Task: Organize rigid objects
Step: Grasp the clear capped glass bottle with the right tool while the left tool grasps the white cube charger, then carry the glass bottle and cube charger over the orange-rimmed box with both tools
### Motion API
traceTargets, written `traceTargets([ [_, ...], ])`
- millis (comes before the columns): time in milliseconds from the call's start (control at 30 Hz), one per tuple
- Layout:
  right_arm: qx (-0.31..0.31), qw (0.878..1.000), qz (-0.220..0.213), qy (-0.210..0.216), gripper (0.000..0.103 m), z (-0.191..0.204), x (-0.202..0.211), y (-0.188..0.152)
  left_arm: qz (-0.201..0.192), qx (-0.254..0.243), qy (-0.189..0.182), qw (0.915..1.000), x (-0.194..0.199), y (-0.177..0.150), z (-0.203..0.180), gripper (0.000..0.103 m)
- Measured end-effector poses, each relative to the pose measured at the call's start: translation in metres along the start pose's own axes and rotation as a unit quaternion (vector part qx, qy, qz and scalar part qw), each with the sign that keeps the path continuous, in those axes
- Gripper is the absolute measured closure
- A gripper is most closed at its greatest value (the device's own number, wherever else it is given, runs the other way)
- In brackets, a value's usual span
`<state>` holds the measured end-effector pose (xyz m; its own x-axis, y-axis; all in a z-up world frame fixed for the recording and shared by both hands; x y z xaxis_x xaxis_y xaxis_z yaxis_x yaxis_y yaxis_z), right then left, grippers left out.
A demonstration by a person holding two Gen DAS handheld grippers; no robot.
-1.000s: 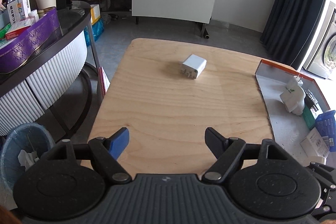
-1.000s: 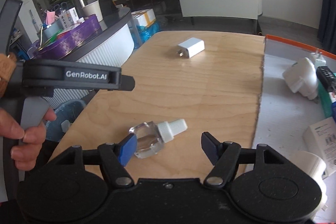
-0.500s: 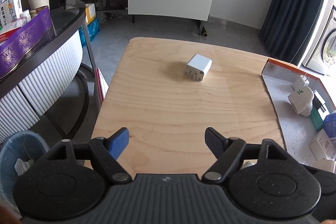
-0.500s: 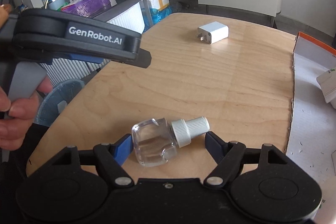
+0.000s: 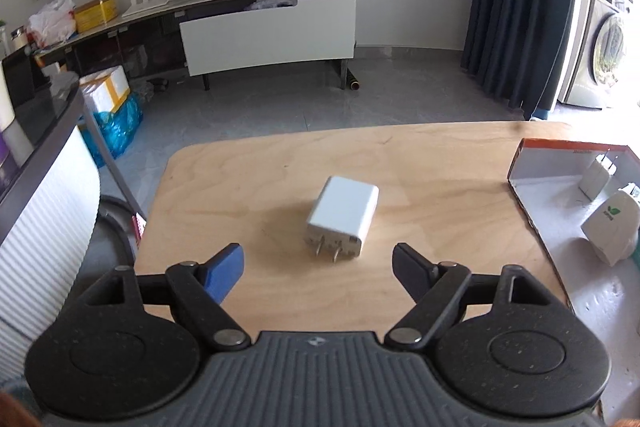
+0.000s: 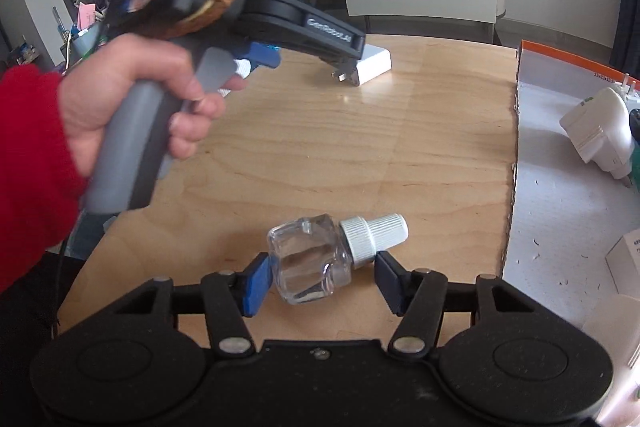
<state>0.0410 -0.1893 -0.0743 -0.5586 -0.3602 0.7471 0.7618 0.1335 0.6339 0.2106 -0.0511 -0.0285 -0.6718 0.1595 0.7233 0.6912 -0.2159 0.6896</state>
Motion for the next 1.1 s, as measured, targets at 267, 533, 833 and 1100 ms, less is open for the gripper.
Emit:
traceTargets([
  [267,-0.011,1.0,-0.011,-0.003,0.036,-0.007,0.004,0.001,0.024,-0.011,-0.017,0.9995,-0.047,0.011,0.005,0.044],
  [533,-0.018,0.999,-0.027,-0.027,0.056,-0.01,0.011,0.004,0.025,-0.003,-0.019,0.9995,-0.018,0.001,0.0,0.062],
  [833,-0.006,0.999,-0.017,-0.045,0.031,-0.01,0.008,-0.013,0.018,0.01,-0.002,0.9998,0.063,-0.045,0.001,0.062],
  [1100,-0.023,0.998,-0.027,-0.05,0.014,-0.008,0.004,-0.003,0.038,0.065,0.02,0.997,0.105,-0.102,0.003,0.062],
])
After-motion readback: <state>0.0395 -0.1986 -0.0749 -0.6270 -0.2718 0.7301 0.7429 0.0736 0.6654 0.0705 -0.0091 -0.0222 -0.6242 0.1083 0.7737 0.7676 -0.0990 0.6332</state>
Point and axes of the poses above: each gripper's, at about its wrist camera, not at the fingertips, and x roughly against the way its jaws point, z to its left, y to its top, the point moved 1 cm from there along -x, roughly the way its jaws point, and after that the axes turned 3 degrees about z, right-handed, at the moved point
